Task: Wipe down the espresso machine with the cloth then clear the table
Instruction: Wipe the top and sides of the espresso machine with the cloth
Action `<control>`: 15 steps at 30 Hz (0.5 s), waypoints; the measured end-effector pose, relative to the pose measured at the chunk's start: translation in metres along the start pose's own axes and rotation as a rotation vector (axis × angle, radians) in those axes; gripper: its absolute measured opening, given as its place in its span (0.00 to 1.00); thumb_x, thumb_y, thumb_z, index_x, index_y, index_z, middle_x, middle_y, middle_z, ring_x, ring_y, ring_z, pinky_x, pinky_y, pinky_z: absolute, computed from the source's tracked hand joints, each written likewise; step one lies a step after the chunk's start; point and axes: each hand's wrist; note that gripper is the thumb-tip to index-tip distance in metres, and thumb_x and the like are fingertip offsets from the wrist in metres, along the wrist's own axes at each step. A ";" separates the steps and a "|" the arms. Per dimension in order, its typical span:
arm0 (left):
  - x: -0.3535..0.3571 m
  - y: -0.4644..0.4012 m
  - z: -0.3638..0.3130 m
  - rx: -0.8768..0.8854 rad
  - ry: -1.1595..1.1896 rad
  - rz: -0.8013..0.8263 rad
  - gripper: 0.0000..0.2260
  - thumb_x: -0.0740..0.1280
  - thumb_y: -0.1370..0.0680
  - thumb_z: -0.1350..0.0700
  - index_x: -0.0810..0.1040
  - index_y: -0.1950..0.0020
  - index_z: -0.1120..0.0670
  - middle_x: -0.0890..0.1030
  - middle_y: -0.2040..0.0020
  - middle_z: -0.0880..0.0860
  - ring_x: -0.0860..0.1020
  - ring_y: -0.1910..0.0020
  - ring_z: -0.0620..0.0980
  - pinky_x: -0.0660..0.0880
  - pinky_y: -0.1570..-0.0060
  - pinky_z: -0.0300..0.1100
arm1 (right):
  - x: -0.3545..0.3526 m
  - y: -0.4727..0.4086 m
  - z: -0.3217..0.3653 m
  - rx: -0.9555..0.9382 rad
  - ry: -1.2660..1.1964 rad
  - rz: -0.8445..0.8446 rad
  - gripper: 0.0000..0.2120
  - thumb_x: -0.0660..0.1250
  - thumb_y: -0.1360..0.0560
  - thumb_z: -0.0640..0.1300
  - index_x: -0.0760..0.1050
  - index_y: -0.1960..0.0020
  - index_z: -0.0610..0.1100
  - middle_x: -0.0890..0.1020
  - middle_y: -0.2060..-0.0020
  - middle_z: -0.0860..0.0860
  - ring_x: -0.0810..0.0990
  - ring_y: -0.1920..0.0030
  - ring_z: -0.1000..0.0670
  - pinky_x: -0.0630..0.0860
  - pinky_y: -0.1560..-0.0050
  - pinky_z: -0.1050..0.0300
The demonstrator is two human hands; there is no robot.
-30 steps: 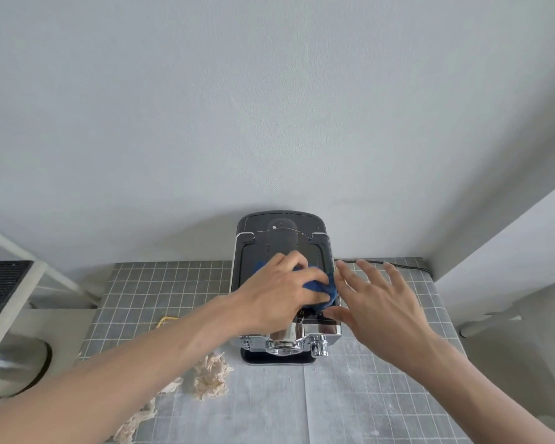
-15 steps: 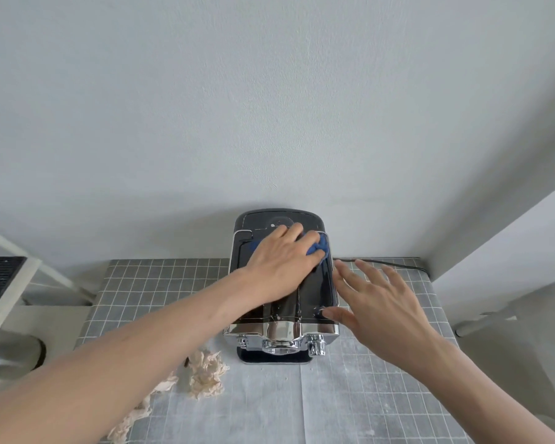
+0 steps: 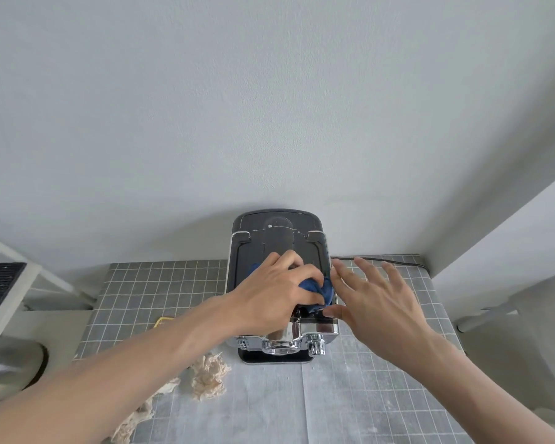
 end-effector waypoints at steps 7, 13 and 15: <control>-0.009 0.007 0.010 0.061 0.052 0.023 0.19 0.68 0.27 0.67 0.86 0.45 0.46 0.77 0.35 0.42 0.69 0.39 0.51 0.72 0.46 0.51 | 0.001 -0.001 -0.001 -0.009 0.006 0.005 0.35 0.47 0.20 0.65 0.76 0.31 0.43 0.77 0.29 0.46 0.77 0.32 0.36 0.74 0.39 0.30; -0.002 0.008 0.006 0.022 0.018 -0.005 0.22 0.68 0.24 0.66 0.85 0.39 0.43 0.75 0.32 0.42 0.69 0.38 0.52 0.71 0.46 0.51 | 0.001 -0.001 -0.004 -0.021 -0.046 0.015 0.36 0.45 0.21 0.67 0.75 0.30 0.44 0.76 0.28 0.48 0.76 0.30 0.38 0.76 0.39 0.32; 0.000 0.005 0.003 0.003 0.015 0.006 0.23 0.68 0.23 0.65 0.83 0.36 0.41 0.73 0.31 0.41 0.68 0.38 0.52 0.70 0.44 0.51 | 0.001 -0.001 -0.004 -0.019 -0.047 0.020 0.36 0.46 0.21 0.67 0.75 0.30 0.44 0.76 0.28 0.48 0.75 0.30 0.38 0.76 0.39 0.33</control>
Point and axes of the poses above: each hand's wrist, its own y-axis away from the middle knuckle, its own x-axis out of the palm, z = x × y
